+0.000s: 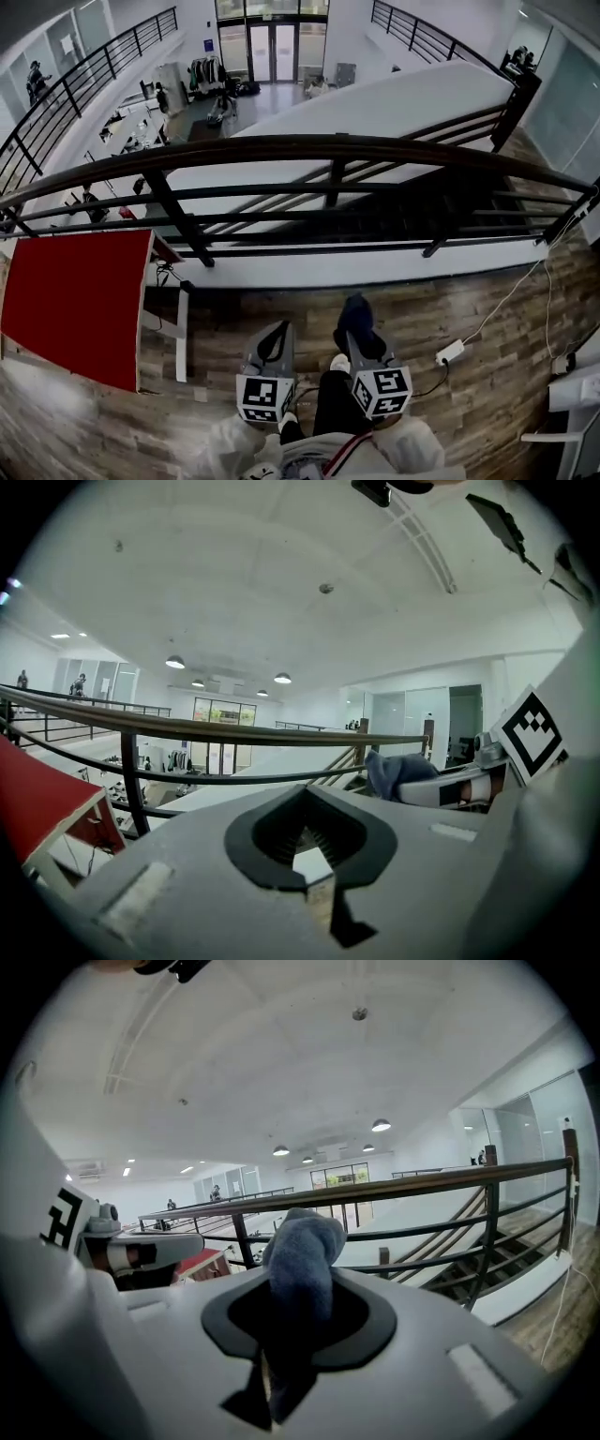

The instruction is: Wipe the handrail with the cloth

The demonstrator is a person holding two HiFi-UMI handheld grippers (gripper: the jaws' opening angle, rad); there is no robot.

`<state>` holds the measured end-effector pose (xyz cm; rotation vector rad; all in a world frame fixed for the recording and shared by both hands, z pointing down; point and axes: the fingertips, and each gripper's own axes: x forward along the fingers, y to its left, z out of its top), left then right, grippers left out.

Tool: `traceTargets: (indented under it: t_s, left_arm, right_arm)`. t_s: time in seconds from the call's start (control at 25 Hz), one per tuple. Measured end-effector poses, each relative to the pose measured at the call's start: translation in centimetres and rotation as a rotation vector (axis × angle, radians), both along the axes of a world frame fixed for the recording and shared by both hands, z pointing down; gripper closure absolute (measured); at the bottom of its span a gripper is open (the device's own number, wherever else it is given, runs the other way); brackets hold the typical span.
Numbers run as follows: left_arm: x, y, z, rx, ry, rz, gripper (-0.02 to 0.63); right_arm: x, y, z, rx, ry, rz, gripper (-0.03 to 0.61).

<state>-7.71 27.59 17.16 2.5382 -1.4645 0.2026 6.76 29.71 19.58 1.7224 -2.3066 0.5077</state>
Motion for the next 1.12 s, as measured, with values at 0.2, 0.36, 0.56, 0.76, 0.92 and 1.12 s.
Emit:
traceTargets:
  t_s: [0.2, 0.36, 0.56, 0.76, 0.92, 1.12]
  left_arm:
    - [-2.2, 4.5, -1.6, -0.005, 0.009, -0.004, 0.612]
    - [-2.0, 5.8, -3.0, 0.027, -0.007, 0.003, 0.612]
    - [-0.9, 7.5, -3.4, 0.024, -0.026, -0.002, 0.612]
    - [1.7, 8.2, -5.2, 0.057, -0.043, -0.022, 0.612]
    - [4.7, 8.6, -6.8, 0.075, -0.067, 0.001, 0.612]
    - [6.6, 9.0, -7.6, 0.087, -0.071, 0.01, 0.612]
  right_arm:
    - [-3.8, 3.0, -2.4, 0.037, 0.014, -0.056, 0.488]
    - [-3.8, 4.5, -4.1, 0.072, 0.02, -0.061, 0.488]
    - [-2.0, 6.3, -4.7, 0.079, 0.023, -0.058, 0.488]
    - [0.9, 7.2, -6.4, 0.11, 0.038, -0.086, 0.489]
    - [2.8, 7.5, -8.0, 0.132, 0.033, -0.092, 0.489]
    - [4.0, 8.4, -8.1, 0.127, 0.025, -0.09, 0.489]
